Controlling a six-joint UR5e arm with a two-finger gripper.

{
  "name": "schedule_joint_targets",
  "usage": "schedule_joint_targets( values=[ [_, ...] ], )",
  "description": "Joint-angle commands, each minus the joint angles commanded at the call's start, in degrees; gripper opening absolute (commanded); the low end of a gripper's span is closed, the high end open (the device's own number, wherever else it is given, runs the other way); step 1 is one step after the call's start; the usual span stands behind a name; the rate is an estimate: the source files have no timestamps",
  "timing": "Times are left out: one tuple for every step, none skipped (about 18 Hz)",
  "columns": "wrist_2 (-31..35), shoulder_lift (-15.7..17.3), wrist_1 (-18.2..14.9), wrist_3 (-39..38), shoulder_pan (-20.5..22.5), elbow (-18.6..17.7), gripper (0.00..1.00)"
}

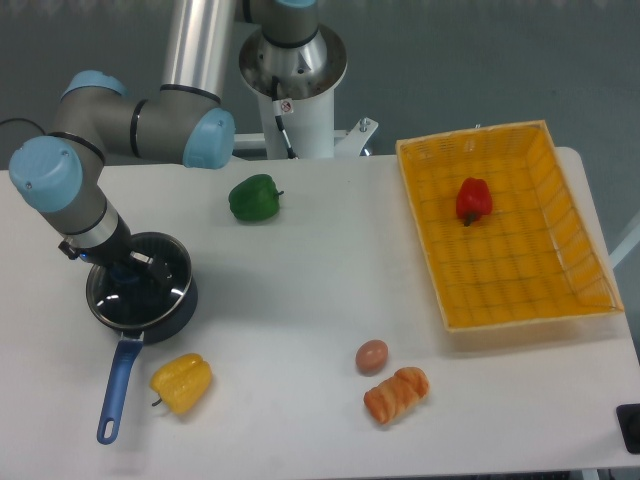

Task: Open the lid
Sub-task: 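Lift the glass lid off the saucepan and carry it toward the basket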

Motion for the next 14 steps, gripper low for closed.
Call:
schedule_joint_targets(
  values=[
    [0.00,0.09,0.00,0.00,0.18,0.00,0.52],
    [0.00,0.61,-0.09,0.09,0.44,0.00,0.52],
    [0.09,1.14,0.00,0.09,0.62,0.00,0.51],
    [0.09,1.23,0.00,0.35,0.97,0.00,0.51],
    [0.09,1.67,-0.09,0.96,1.58,-0.09,0.51],
    [0.09,2.02,-0.61,1.84,2.02,-0.09,0.51],
    [0.35,2.20,-1.23,2.80,2.89,-0.09,0.51],
    [0.96,2.64,-1.84,4.20,3.77,-0.09,0.51],
    [1.31,2.99,-2.37,5.44,4.65,-0.09,0.51],
    [1.41,3.34,-2.55,6.67,5.62,-0.09,0.51],
    [1.41,3.78,-2.64,7.72,6.84,-0.09,0.51],
    [1.41,3.87,-2.99,8.95,7.99,-0.09,0.51],
    [1.41,4.39,-3.51,10.53,9.13,-0.09,0.51],
    [1.41,5.10,-3.95,12.11,10.45,-0.09,0.51]
  ],
)
